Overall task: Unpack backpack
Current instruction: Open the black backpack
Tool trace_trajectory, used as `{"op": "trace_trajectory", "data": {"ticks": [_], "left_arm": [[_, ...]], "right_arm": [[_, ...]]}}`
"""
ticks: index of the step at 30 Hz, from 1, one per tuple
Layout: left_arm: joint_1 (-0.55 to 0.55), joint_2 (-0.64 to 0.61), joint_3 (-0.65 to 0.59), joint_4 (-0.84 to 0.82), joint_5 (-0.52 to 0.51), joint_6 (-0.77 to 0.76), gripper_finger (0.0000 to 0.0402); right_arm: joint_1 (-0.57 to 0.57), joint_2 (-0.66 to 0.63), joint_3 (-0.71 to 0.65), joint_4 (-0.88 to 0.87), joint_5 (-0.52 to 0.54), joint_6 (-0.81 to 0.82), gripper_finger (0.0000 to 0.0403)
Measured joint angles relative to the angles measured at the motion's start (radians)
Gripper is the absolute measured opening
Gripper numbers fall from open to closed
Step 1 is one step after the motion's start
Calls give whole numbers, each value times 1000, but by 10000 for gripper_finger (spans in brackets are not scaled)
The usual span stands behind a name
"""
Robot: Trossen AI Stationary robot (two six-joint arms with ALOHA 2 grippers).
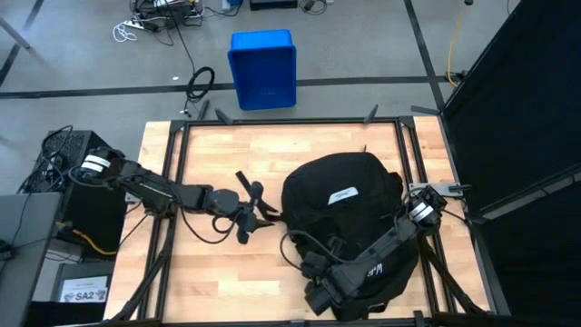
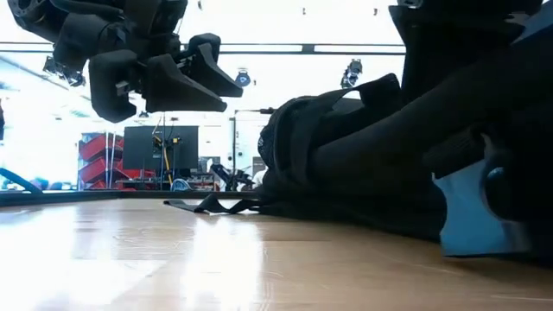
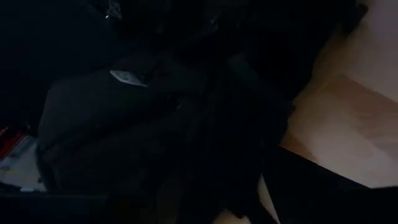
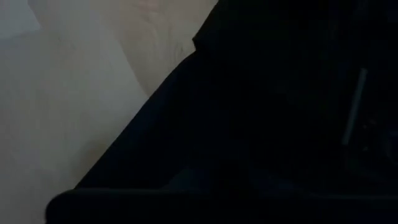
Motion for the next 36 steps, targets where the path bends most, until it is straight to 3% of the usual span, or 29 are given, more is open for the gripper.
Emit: {"op": "trace_trajectory", "data": {"ticks": [7, 17, 31, 36], "left_arm": [[0, 89, 8, 87, 41, 33, 181], [0, 273, 123, 91, 44, 68, 181], [11, 466, 218, 91, 43, 65, 181], [11, 471, 225, 103, -23, 44, 181]], "right_arm": [[-40, 0, 0, -5, 15, -51, 12], [-109, 0, 0, 8, 52, -131, 13], [-143, 0, 0, 55, 92, -175, 128], [-142, 4, 0, 74, 96, -184, 156]]}}
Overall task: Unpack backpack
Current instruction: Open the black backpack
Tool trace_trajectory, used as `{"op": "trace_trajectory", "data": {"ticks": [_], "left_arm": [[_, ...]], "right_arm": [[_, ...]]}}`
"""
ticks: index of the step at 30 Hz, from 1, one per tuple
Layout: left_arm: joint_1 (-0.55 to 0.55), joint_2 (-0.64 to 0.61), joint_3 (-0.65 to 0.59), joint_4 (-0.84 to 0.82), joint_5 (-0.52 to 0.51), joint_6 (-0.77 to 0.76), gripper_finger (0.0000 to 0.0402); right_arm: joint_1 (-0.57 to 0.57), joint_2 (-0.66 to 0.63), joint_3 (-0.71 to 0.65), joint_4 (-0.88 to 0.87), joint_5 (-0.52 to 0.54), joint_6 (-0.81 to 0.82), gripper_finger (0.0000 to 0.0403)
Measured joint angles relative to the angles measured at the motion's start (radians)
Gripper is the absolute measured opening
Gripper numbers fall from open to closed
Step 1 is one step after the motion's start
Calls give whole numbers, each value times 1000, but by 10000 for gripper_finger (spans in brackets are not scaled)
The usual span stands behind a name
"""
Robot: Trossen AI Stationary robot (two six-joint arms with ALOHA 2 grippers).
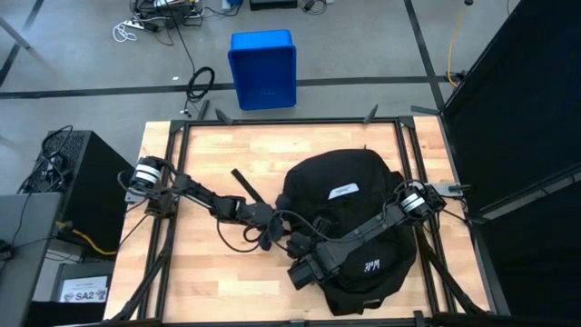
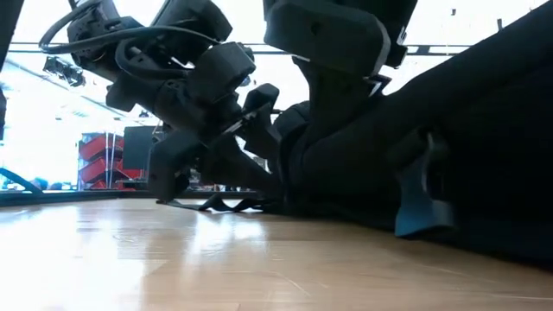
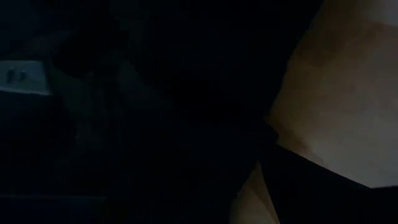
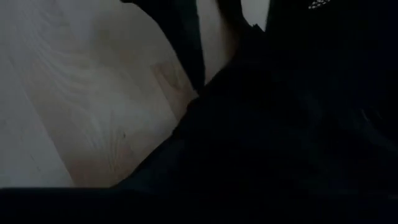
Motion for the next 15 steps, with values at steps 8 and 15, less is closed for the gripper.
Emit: {"op": "trace_trajectory", "data": {"ticks": [8, 15], "left_arm": [[3, 0, 0, -14, -88, -3, 100], [7, 0, 0, -18, -95, -26, 4]], "right_arm": [[0, 0, 0, 2, 7, -7, 151], [1, 0, 0, -1, 17, -16, 135]]}}
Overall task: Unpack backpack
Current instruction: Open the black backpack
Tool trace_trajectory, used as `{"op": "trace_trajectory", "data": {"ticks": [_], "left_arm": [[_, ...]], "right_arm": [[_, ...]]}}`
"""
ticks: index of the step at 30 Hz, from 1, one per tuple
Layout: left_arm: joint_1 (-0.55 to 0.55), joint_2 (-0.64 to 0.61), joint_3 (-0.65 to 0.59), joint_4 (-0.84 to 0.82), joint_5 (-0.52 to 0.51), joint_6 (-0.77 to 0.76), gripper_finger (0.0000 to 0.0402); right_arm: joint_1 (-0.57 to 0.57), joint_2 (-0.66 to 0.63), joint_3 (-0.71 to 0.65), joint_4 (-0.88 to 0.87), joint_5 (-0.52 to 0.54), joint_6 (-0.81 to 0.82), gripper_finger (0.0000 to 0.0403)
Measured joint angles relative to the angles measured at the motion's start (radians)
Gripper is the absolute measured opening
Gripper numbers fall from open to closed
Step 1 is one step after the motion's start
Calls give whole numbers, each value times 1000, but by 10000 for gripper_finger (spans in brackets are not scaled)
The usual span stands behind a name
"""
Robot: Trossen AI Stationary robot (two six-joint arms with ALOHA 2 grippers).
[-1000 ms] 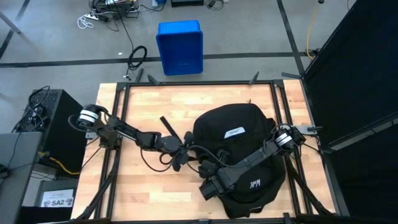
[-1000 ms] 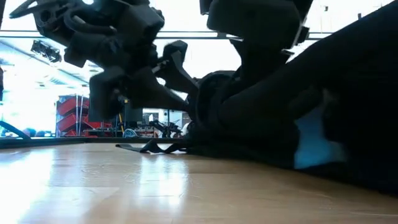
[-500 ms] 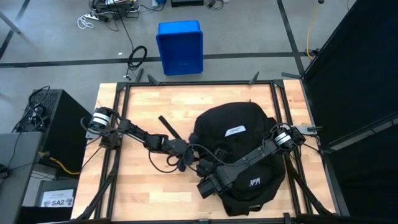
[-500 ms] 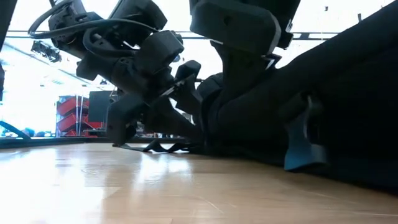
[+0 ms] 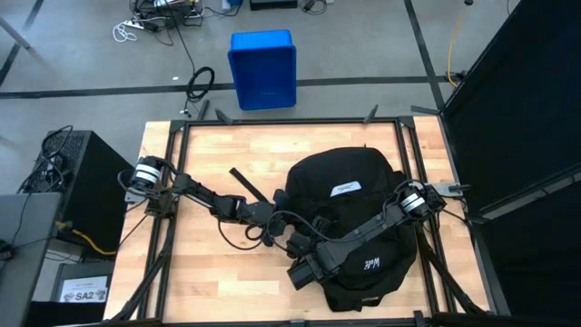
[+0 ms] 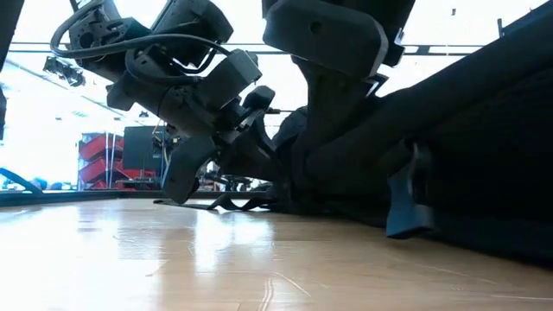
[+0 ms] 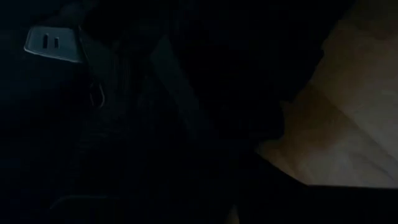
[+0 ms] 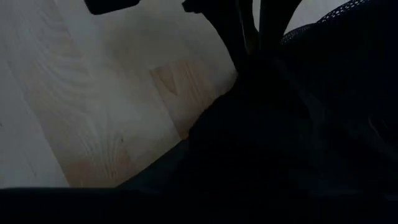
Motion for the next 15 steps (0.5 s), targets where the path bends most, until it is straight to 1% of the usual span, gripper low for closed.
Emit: {"op": "trace_trajectory", "data": {"ticks": [6, 15], "left_arm": [[-28, 0, 0, -16, 8, -13, 1], [-191, 0, 0, -15, 18, -30, 0]], "right_arm": [[4, 1, 0, -25, -5, 9, 135], [44, 1, 0, -5, -29, 11, 175]]}}
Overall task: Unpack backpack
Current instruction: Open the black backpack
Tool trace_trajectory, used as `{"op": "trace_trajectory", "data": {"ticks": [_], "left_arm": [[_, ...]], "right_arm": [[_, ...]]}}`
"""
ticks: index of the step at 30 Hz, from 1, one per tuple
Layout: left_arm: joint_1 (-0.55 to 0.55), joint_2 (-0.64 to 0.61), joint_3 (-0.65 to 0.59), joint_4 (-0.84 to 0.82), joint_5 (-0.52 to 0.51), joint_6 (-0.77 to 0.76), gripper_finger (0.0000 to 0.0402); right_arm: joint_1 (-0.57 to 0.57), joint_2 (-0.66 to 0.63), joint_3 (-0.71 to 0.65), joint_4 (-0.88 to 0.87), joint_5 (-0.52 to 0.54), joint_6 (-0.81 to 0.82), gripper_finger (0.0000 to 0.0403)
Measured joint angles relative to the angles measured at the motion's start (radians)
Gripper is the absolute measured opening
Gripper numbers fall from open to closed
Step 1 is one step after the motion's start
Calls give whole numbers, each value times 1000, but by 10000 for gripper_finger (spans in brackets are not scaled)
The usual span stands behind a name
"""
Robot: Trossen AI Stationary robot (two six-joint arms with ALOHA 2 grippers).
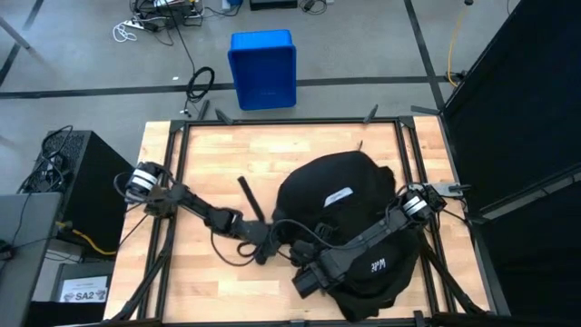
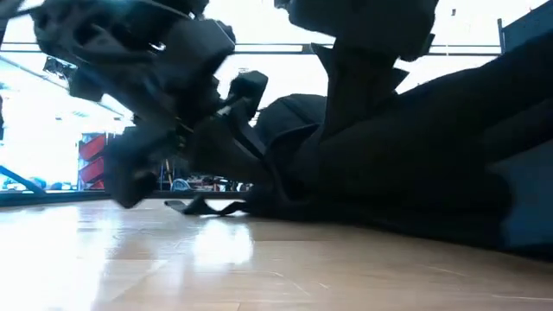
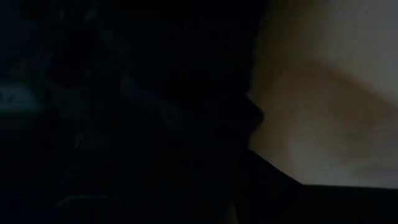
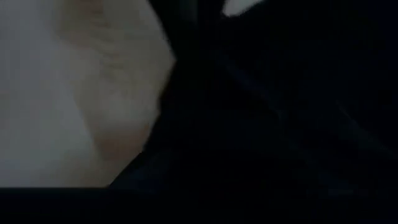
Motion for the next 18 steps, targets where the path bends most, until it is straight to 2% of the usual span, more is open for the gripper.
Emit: {"op": "trace_trajectory", "data": {"ticks": [5, 8, 12, 18], "left_arm": [[-54, 0, 0, 15, 0, 0, 0], [-61, 0, 3, 12, 5, 0, 0], [-61, 0, 12, 3, 5, 0, 0], [-60, 0, 13, 4, 1, 0, 0]], "right_arm": [[4, 0, -2, 71, -7, -44, 193], [-4, 0, -41, 185, -34, -114, 195], [-24, -3, -127, 315, -100, -157, 185], [-29, -6, -176, 363, -105, -172, 167]]}}
